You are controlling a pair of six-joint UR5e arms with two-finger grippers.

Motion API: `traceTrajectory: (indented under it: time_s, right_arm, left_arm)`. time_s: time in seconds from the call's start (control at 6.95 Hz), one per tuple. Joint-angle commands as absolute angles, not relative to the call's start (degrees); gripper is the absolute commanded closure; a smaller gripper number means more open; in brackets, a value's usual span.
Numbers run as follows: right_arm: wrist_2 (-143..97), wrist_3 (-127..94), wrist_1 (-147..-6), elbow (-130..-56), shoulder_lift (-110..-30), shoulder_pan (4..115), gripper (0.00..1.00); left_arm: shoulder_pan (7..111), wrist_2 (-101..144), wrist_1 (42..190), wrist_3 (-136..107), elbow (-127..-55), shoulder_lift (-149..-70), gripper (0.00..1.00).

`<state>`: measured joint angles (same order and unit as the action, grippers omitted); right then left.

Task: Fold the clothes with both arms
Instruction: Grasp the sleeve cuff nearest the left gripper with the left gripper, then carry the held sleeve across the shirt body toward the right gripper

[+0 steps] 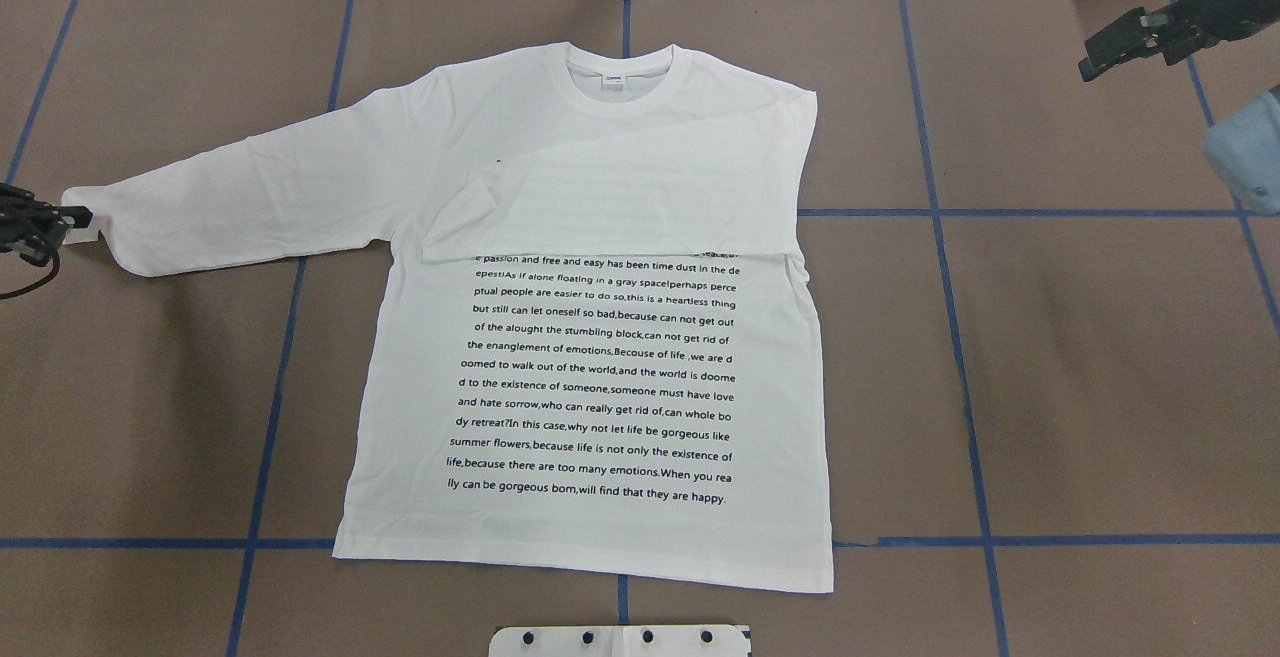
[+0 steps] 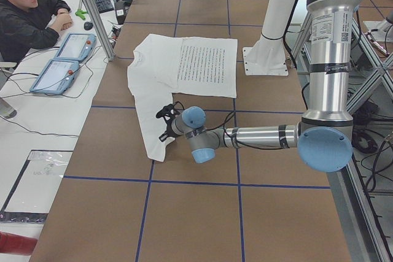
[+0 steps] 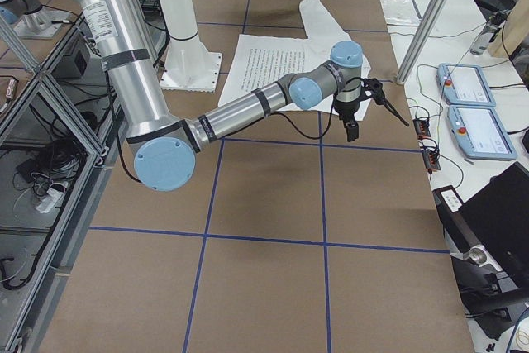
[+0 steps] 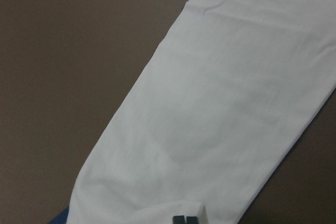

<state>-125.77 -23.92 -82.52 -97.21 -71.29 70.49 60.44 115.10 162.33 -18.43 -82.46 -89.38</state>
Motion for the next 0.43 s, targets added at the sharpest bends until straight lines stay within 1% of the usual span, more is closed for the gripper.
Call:
traceTrajectory:
  time_s: [0.0, 0.29]
  right_arm:
    - [-125.77, -23.99, -82.53, -97.12, -71.28, 70.49, 0.0]
    - [-125.77, -23.99, -82.53, -97.21, -71.28, 70.49, 0.0]
  left_arm:
    - [61.61, 120.21, 157.71, -27.63, -83.23, -98.56, 1.0]
    - [61.52, 120.15, 145.97, -35.64, -83.58, -111.12, 1.0]
